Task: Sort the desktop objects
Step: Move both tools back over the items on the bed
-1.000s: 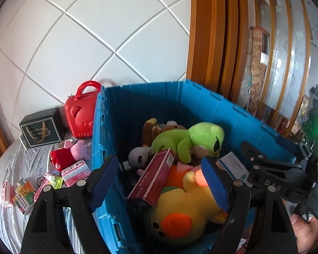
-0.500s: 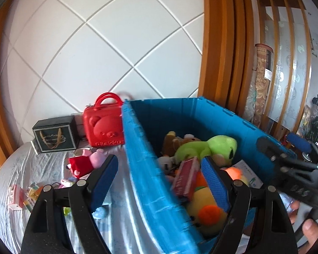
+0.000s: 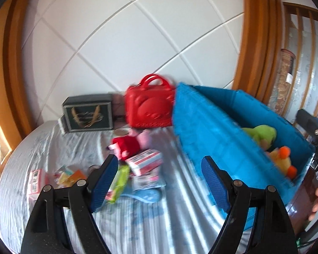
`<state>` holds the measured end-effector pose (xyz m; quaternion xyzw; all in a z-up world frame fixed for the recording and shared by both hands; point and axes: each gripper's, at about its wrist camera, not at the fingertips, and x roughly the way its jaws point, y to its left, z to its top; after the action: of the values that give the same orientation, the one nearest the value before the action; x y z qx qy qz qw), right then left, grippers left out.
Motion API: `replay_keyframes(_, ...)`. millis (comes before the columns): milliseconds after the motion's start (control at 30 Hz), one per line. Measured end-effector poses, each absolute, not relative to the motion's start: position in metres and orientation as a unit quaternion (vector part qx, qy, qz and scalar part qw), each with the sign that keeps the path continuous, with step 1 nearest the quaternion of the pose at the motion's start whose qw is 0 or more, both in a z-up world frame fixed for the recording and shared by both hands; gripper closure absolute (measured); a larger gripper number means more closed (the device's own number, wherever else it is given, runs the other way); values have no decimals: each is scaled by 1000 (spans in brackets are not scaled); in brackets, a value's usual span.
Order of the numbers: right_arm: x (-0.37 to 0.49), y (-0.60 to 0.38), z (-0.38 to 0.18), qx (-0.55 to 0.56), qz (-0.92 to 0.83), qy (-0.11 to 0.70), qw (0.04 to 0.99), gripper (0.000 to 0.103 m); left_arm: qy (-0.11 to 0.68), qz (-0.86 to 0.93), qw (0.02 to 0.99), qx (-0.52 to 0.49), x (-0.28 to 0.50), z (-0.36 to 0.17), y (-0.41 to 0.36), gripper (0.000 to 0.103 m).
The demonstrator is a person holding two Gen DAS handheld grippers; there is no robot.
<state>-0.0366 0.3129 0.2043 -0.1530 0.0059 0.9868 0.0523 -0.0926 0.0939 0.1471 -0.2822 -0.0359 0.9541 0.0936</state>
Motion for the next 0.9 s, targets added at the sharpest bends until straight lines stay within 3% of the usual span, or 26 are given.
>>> replay_keyframes(400, -79, 223, 137, -250, 968, -13, -6, 0, -50, 935, -3, -351, -124, 82, -35, 22)
replay_keyframes(900, -180, 211, 20, -377, 925, -35, -33, 0, -72, 894, -41, -439, -178, -22, -79, 22)
